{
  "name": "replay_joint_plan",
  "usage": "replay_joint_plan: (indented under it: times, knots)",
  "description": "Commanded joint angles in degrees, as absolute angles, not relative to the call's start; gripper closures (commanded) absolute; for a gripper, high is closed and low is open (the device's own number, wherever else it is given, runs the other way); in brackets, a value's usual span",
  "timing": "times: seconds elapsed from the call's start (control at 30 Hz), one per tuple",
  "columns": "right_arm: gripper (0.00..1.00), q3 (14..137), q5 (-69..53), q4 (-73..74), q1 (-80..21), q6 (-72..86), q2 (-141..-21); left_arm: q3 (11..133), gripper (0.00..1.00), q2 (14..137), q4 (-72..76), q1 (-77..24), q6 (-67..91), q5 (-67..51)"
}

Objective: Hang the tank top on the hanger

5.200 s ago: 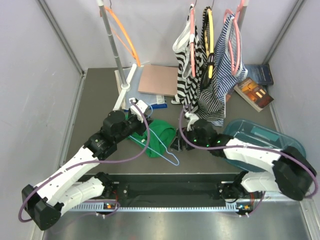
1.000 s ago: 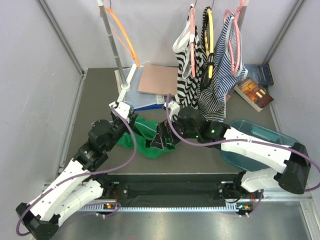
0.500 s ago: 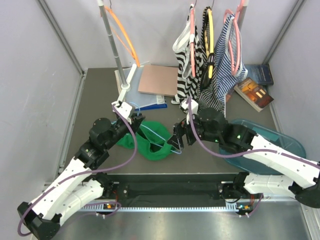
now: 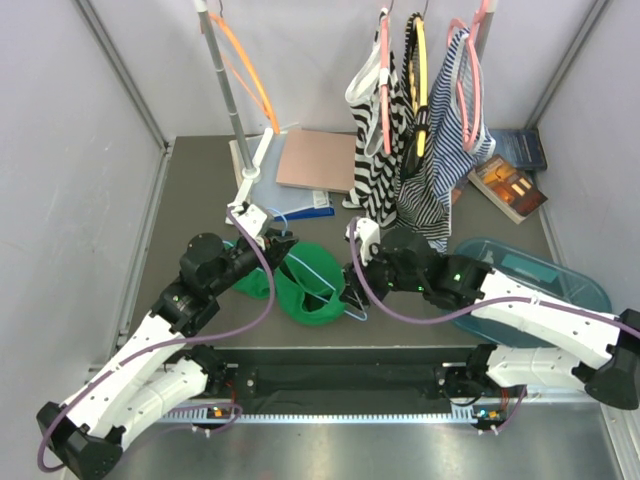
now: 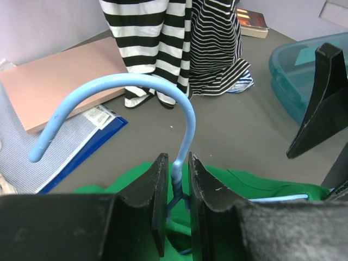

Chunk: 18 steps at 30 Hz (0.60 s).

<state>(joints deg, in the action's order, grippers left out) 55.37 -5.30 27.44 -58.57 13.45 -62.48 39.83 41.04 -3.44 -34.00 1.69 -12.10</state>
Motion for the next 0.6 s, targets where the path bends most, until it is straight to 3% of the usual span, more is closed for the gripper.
replay_joint_plan:
  times: [0.0,0.23,0.43,0.53,0.57]
  knots:
    - [0.43,55.5,-9.5,21.6,-60.2,11.6,-64.2,41.7,1.0,40.6,1.2,-33.5,3.2,-15.1]
    - [0.58,56.4,-12.1,18.0,-61.1,11.4,-67.9,41.9,1.0,40.6,1.2,-33.0,3.5,-16.3]
    - [0.98,58.0,-12.5,16.8,-61.5,11.9,-70.7,41.7,1.0,39.9,1.4,-33.0,3.5,-16.5]
    - [1.0,59.1,-11.3,18.2,-61.5,12.0,-71.0,41.9,1.0,39.9,1.0,-33.0,3.5,-15.1]
    - [1.0,59.4,-9.0,19.3,-61.5,12.1,-70.8,42.0,0.93,40.1,0.8,-33.0,3.3,-13.9]
